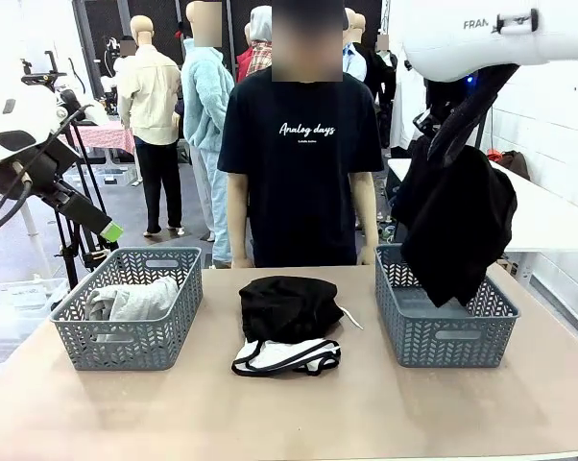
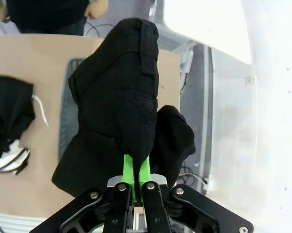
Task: Sort the tops and bottoms.
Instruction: Sort the clothes according to human instructions.
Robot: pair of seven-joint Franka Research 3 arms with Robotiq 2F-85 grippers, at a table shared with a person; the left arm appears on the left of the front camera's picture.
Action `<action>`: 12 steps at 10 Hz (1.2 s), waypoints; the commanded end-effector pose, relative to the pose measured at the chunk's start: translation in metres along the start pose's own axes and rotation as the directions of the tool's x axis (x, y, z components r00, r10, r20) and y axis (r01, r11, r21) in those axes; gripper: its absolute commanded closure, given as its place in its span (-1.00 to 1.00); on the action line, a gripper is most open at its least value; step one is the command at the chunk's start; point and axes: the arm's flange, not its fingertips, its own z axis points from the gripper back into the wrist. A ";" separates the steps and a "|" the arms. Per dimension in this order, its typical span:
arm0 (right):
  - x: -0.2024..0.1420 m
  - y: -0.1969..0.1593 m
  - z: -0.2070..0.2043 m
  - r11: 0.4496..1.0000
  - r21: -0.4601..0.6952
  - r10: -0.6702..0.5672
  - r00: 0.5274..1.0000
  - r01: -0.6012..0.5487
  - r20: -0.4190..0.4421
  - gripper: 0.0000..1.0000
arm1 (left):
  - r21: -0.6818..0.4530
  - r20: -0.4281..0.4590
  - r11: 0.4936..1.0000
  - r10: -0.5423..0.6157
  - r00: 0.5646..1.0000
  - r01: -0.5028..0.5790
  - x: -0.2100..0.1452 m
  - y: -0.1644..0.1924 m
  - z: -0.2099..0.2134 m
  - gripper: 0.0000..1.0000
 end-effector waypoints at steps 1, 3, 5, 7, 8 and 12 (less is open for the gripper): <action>0.042 -0.018 -0.026 0.999 0.043 -0.021 0.999 0.022 -0.029 1.00 | -0.004 -0.002 1.000 0.001 1.000 -0.001 -0.002 0.001 0.000 -1.00; 0.057 -0.030 -0.060 0.988 0.150 -0.014 0.997 0.026 -0.081 1.00 | -0.004 -0.002 1.000 0.001 1.000 -0.001 -0.002 0.001 0.000 -1.00; 0.055 -0.031 -0.109 0.966 0.255 0.001 0.980 0.051 -0.199 1.00 | -0.004 -0.002 1.000 0.001 1.000 -0.001 -0.002 0.001 0.000 -1.00; 0.034 -0.012 -0.169 0.927 0.363 0.033 0.942 0.096 -0.335 1.00 | -0.004 -0.002 1.000 0.001 1.000 -0.001 -0.002 0.001 0.000 -1.00; 0.024 -0.003 -0.192 0.925 0.365 0.050 0.920 0.103 -0.388 1.00 | -0.004 -0.002 1.000 0.001 1.000 -0.001 -0.002 0.001 0.000 -1.00; 0.002 0.017 -0.236 0.913 0.384 0.074 0.868 0.139 -0.491 1.00 | -0.004 -0.002 1.000 0.001 1.000 -0.001 -0.002 0.001 0.000 -1.00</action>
